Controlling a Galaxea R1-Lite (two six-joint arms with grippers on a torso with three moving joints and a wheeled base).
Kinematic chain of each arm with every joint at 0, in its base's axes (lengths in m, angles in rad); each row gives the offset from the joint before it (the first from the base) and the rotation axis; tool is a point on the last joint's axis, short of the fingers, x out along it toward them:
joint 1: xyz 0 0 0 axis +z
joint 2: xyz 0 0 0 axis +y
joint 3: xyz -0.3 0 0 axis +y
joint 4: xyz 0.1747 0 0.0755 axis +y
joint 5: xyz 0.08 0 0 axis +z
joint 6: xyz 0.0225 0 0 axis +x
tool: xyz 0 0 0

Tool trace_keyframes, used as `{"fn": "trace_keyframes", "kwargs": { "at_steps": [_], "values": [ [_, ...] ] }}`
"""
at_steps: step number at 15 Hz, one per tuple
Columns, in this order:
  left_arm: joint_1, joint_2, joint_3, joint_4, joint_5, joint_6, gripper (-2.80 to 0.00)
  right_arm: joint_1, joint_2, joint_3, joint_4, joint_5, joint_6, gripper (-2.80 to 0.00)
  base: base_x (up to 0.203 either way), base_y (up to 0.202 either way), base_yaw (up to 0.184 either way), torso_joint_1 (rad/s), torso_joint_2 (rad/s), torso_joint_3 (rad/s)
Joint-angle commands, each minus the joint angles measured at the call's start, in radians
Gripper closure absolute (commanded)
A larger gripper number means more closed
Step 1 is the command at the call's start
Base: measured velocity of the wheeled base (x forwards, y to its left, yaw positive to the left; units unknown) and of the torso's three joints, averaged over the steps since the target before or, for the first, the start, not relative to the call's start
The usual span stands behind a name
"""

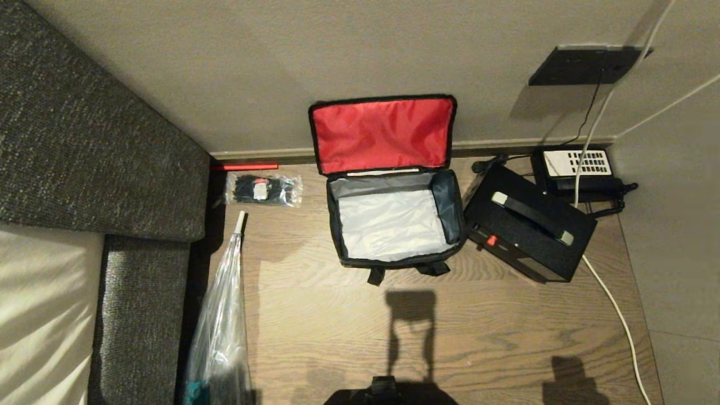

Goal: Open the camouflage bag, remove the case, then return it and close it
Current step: Grip the handle again

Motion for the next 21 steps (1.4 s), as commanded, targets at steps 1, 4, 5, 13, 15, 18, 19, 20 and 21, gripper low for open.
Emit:
{"fn": "trace_keyframes", "kwargs": {
  "at_steps": [1,4,5,13,15,18,19,20,21],
  "values": [
    [0.001,0.0,0.003,0.0,0.0,-0.001,0.0,0.0,-0.045,0.006,0.001,-0.001,0.003,0.0,0.0,0.0,0.0,0.0,0.0,0.0],
    [0.0,0.0,0.003,0.0,0.0,-0.001,0.0,0.0,-0.045,0.006,0.001,-0.001,0.004,0.0,0.0,0.0,0.0,0.0,0.0,0.0],
    [0.002,0.0,0.003,0.0,0.0,-0.001,0.0,0.0,-0.045,0.006,0.001,-0.001,0.004,0.0,0.0,0.0,0.0,0.0,0.0,0.0],
    [0.0,0.0,0.003,0.0,0.0,-0.001,0.0,0.0,-0.045,0.006,0.001,-0.001,0.004,0.0,0.0,0.0,0.0,0.0,0.0,0.0],
    [0.0,0.0,0.003,0.0,0.0,-0.001,0.0,0.0,-0.045,0.006,0.001,-0.001,0.004,0.0,0.0,0.0,0.0,0.0,0.0,0.0],
    [0.002,0.0,0.003,0.0,0.0,-0.001,0.0,0.0,-0.045,0.006,0.001,-0.001,0.004,0.0,0.0,0.0,0.0,0.0,0.0,0.0],
    [0.0,0.0,0.003,0.0,0.0,-0.001,0.0,0.0,-0.045,0.006,0.001,-0.001,0.004,0.0,0.0,0.0,0.0,0.0,0.0,0.0],
    [0.0,0.0,0.003,0.0,0.0,-0.001,0.0,0.0,-0.045,0.006,0.001,-0.001,0.004,0.0,0.0,0.0,0.0,0.0,0.0,0.0],
    [0.0,0.0,0.003,0.0,0.0,-0.001,0.0,0.0,-0.045,0.006,0.001,-0.001,0.004,0.0,0.0,0.0,0.0,0.0,0.0,0.0]
  ]
}}
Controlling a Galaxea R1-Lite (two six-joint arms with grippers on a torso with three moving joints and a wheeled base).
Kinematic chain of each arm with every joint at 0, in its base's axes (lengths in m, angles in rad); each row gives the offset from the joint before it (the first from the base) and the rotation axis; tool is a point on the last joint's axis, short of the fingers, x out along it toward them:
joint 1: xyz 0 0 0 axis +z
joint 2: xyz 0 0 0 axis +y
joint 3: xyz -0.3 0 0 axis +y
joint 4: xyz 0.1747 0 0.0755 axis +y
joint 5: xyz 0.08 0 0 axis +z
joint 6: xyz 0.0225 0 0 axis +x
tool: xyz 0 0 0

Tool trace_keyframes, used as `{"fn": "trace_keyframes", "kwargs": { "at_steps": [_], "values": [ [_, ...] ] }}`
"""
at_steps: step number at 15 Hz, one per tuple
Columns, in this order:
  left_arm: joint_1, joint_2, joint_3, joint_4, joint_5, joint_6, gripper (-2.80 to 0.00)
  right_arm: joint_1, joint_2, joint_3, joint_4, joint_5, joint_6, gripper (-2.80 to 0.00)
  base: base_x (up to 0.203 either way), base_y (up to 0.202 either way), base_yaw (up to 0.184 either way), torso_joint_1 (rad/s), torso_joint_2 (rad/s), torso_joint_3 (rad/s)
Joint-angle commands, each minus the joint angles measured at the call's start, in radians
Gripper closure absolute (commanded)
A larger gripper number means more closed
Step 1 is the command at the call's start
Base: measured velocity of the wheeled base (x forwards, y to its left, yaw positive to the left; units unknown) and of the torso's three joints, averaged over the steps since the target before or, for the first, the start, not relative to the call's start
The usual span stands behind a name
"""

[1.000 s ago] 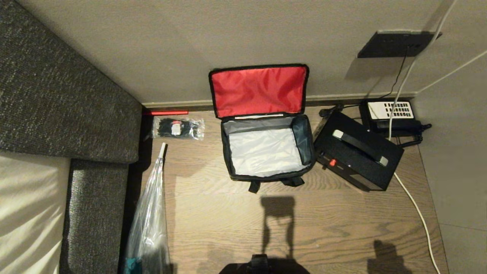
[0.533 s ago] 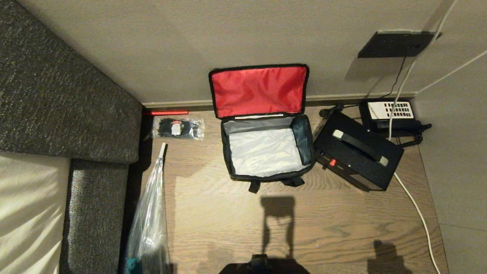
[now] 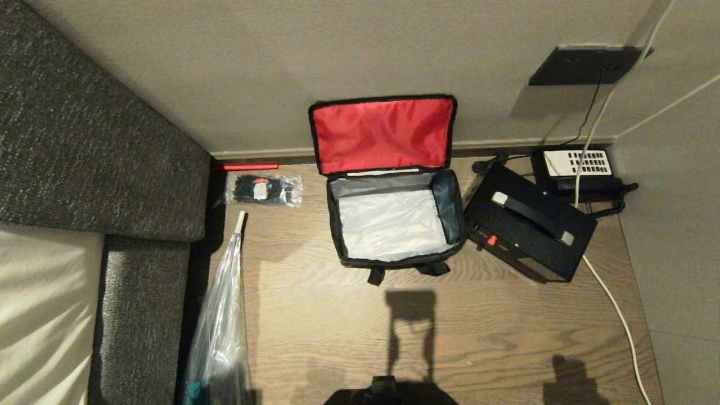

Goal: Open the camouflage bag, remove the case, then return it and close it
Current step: Grip the handle again

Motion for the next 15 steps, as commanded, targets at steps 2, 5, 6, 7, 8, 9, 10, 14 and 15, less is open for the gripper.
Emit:
{"fn": "trace_keyframes", "kwargs": {
  "at_steps": [2,5,6,7,8,9,10,14,15],
  "values": [
    [0.0,0.0,0.003,0.0,0.0,0.0,0.0,0.0,-0.001,0.0,0.002,0.009,-0.047,0.0,0.0,0.0,0.0,0.0,0.0,0.0],
    [0.0,0.0,0.003,0.0,0.0,0.0,0.0,0.0,-0.001,-0.002,0.004,0.01,-0.046,0.0,0.0,0.0,0.0,0.0,0.0,0.0],
    [0.0,0.0,0.003,0.0,0.0,0.0,0.0,0.0,-0.001,-0.01,0.038,0.006,-0.044,0.0,0.0,0.0,0.0,0.0,0.0,0.0],
    [0.001,0.0,0.003,0.0,0.0,0.0,0.0,0.0,-0.001,-0.013,0.037,0.002,-0.034,0.0,0.0,0.0,0.0,0.0,0.0,0.0],
    [0.0,0.0,0.003,0.0,0.0,0.0,0.0,0.0,-0.001,-0.025,0.041,-0.002,-0.026,0.0,0.0,0.0,0.0,0.0,0.0,0.0],
    [0.0,0.0,0.003,0.0,0.0,0.0,0.0,0.0,-0.001,-0.056,0.074,0.002,-0.024,0.0,0.0,0.0,0.0,0.0,0.0,0.0],
    [0.0,0.0,0.003,0.0,0.0,0.0,0.0,0.0,0.0,-0.133,0.158,0.009,-0.023,0.0,0.0,0.0,0.0,0.0,0.0,0.0],
    [0.0,0.0,0.003,0.0,0.0,-0.002,0.0,0.0,0.024,-0.623,0.729,0.089,-0.007,0.0,0.0,0.0,0.0,0.0,0.0,0.0],
    [0.0,0.0,0.003,0.0,0.0,-0.002,0.0,0.001,0.067,-0.681,0.831,0.105,0.001,0.0,0.0,0.0,0.0,0.0,0.0,0.0]
  ]
}}
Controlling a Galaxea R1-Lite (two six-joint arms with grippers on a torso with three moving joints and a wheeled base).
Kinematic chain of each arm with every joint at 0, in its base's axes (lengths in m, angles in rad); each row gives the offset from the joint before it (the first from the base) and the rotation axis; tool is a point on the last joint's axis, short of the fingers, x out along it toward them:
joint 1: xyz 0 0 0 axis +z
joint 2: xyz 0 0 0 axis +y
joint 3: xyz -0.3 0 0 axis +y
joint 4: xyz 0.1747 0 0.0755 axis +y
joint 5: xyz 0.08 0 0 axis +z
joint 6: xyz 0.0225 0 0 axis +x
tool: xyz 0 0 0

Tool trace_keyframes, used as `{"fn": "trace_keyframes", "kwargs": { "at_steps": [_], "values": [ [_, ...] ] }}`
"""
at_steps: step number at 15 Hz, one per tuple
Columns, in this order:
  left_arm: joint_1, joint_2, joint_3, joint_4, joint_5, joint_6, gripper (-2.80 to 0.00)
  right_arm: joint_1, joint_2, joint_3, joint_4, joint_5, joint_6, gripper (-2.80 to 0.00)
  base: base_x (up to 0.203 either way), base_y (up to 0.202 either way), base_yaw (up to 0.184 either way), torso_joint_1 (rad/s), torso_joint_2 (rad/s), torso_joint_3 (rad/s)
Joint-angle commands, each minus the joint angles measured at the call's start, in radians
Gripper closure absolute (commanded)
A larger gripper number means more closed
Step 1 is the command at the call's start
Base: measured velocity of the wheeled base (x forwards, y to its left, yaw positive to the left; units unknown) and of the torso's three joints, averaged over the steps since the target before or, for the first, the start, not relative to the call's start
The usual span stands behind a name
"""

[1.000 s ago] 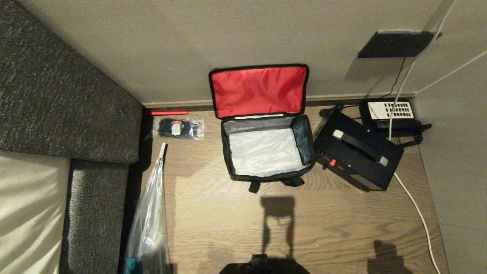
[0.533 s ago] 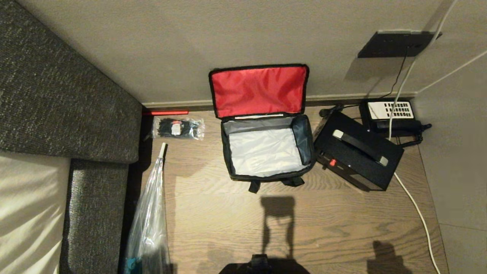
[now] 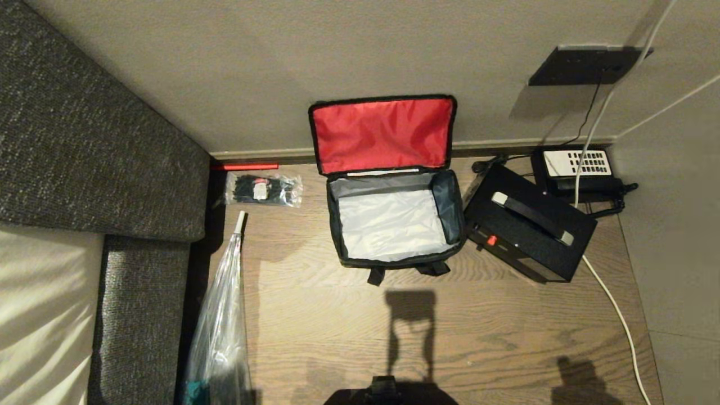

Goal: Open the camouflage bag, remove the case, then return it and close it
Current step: Grip the handle again

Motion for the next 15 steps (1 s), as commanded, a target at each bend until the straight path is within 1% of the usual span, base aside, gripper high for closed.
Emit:
{"fn": "trace_keyframes", "kwargs": {
  "at_steps": [1,3,5,7,8,10,11,12,13,14,15],
  "values": [
    [0.0,0.0,0.003,0.0,0.0,0.004,0.0,0.002,0.13,-0.171,0.293,0.028,0.016,0.0,0.0,0.0,0.0,0.0,0.0,0.0],
    [0.0,0.0,0.003,0.0,0.0,0.002,0.0,0.001,0.384,-0.249,0.272,0.032,0.041,0.0,0.0,0.0,0.0,0.0,0.0,0.0],
    [0.0,0.0,0.003,0.0,0.0,0.002,0.0,-0.001,0.768,-0.312,0.159,0.008,0.063,0.0,0.0,0.0,0.0,0.0,0.0,0.0],
    [0.0,0.0,0.003,0.0,0.0,0.002,0.0,-0.002,1.123,-0.364,-0.042,-0.02,0.078,0.0,0.0,0.0,0.0,0.0,0.0,0.0],
    [0.002,0.0,0.003,0.0,0.0,0.002,0.0,-0.003,1.301,-0.389,-0.189,-0.033,0.083,0.0,0.0,0.0,0.0,0.0,0.0,0.0],
    [0.0,0.0,0.003,0.0,0.0,0.002,0.0,-0.003,1.559,-0.419,-0.432,-0.052,0.09,0.0,0.0,0.0,0.0,0.0,0.0,0.0],
    [0.0,0.0,0.003,0.0,0.0,0.002,0.0,-0.001,1.678,-0.429,-0.535,-0.062,0.091,-2.8,0.0,0.0,0.0,0.0,0.0,0.0],
    [0.0,0.0,0.003,0.0,0.0,0.002,0.0,0.008,1.783,-0.439,-0.65,-0.077,0.082,-2.8,0.0,0.0,0.0,0.0,0.0,0.0],
    [0.002,0.0,0.003,0.0,0.0,0.002,0.0,0.014,1.836,-0.448,-0.74,-0.091,0.065,-2.8,0.0,0.0,0.0,0.0,0.0,0.0],
    [0.0,0.0,0.003,0.0,0.0,0.002,0.0,0.021,1.872,-0.457,-0.823,-0.108,-0.023,-2.8,0.0,0.0,0.0,0.0,0.0,0.0],
    [0.0,0.0,0.003,0.0,0.0,0.002,0.0,0.029,1.881,-0.462,-0.837,-0.12,-0.113,-2.8,0.0,0.0,0.0,0.0,0.0,0.0]
  ]
}}
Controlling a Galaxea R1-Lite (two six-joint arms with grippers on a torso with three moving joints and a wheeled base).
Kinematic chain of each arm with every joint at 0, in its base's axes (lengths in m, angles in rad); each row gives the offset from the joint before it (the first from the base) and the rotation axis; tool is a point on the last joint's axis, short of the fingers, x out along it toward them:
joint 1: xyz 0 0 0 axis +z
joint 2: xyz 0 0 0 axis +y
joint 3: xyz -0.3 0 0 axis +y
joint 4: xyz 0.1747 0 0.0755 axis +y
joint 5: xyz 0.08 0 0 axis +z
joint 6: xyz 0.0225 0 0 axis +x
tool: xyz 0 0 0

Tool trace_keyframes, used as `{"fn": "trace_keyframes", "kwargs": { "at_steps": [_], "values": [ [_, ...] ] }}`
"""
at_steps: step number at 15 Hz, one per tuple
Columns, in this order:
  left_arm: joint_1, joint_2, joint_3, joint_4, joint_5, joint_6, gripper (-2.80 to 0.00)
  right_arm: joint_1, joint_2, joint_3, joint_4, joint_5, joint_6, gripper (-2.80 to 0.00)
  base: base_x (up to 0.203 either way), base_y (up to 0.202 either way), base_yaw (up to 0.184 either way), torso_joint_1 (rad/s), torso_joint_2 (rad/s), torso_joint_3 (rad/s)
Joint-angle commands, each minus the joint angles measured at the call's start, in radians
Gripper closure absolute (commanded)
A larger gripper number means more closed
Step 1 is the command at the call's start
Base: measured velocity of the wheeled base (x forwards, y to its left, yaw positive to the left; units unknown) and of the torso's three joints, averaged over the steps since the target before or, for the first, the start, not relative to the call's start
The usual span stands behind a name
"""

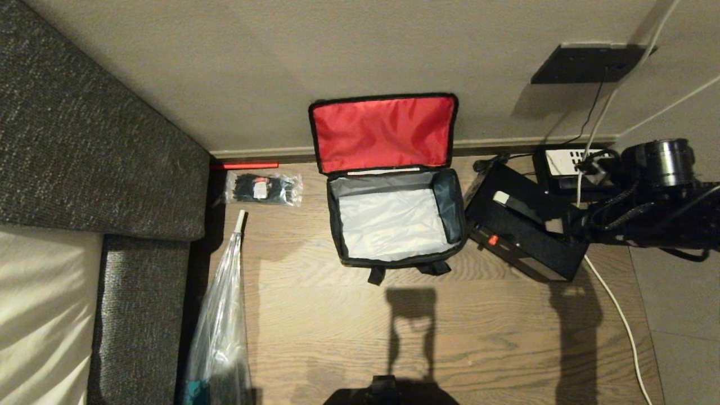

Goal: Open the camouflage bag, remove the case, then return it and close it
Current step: Grip the handle again

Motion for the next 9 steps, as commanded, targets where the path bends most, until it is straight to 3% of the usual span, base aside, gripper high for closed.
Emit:
{"fn": "trace_keyframes", "kwargs": {
  "at_steps": [1,4,6,8,9],
  "values": [
    [0.0,0.0,0.003,0.0,0.0,0.0,0.0,0.024,0.128,-0.02,-0.08,-0.013,-0.183,-2.8,0.0,0.0,0.0,0.0,0.0,0.0],
    [0.001,0.0,0.003,0.0,0.0,0.0,0.0,0.031,0.052,-0.043,-0.046,-0.016,-0.273,-2.8,0.0,0.0,0.0,0.0,0.0,0.0],
    [0.001,0.0,0.003,0.0,0.0,0.0,0.0,0.004,0.03,-0.039,-0.021,-0.044,-0.469,-2.8,0.0,0.0,0.0,0.0,0.0,0.0],
    [0.001,0.0,0.003,0.0,0.0,0.001,0.0,-0.034,0.058,-0.039,-0.021,-0.196,-0.725,-2.8,0.0,0.0,0.0,0.0,0.0,0.0],
    [0.0,0.0,0.003,0.0,0.0,0.0,0.0,-0.042,0.084,-0.044,-0.018,-0.307,-0.792,-2.8,0.0,0.0,0.0,0.0,0.0,0.0]
  ]
}}
